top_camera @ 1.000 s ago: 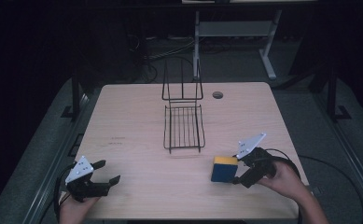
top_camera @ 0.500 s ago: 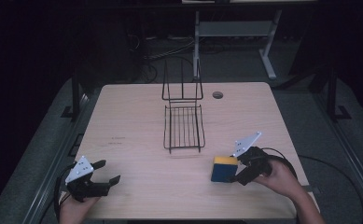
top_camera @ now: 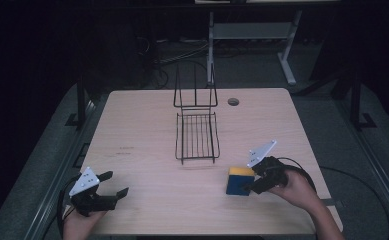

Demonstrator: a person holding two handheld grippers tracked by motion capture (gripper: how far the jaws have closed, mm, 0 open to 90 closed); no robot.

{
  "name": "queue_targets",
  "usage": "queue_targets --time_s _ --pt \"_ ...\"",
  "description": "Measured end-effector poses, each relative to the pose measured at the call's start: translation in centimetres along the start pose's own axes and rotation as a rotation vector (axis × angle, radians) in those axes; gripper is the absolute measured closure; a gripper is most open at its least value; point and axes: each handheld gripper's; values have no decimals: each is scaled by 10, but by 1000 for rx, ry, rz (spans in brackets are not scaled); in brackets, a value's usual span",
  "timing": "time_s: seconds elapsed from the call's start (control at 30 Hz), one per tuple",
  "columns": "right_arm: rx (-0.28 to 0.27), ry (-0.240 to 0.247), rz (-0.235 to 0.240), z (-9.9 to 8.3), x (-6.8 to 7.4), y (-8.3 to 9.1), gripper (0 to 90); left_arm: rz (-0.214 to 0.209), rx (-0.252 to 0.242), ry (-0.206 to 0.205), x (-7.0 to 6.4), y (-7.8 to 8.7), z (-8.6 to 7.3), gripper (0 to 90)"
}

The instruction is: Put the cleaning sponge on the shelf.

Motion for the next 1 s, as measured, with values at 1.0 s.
queue_targets --time_s 1.0 --pt "-29 8 14 9 -3 7 555 1 -2 -3 0 1 1 162"
Point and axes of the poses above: each handheld gripper's, and its own axes: y roughly backward along the jaws, z roughly out of its top, x roughly to its left
